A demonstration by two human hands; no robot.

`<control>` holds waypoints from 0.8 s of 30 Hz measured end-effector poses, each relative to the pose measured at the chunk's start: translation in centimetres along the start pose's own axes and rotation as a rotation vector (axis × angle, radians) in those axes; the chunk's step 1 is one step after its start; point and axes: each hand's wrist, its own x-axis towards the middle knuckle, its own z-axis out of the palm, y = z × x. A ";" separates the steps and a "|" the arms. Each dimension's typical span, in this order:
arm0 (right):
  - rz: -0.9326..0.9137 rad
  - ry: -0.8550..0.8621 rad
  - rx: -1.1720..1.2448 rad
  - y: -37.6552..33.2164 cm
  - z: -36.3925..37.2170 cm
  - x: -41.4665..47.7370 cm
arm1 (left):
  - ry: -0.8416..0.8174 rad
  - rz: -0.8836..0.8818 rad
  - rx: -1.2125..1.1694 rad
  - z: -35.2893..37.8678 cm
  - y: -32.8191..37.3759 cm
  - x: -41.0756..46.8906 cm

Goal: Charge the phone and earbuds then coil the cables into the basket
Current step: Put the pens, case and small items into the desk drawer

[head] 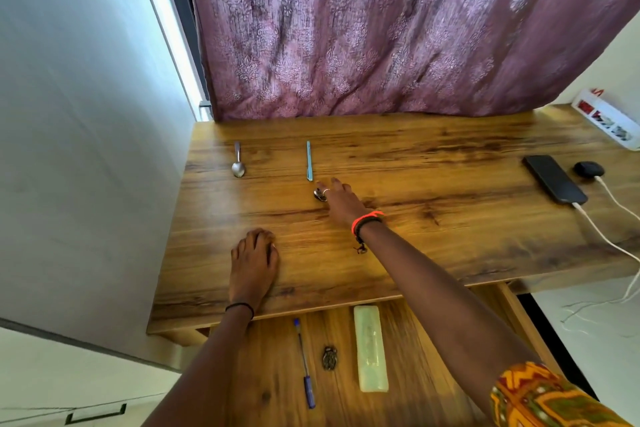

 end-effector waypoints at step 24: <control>0.100 0.117 0.656 0.3 1.4 -4.9 | -0.005 0.002 -0.036 -0.1 0.0 -0.1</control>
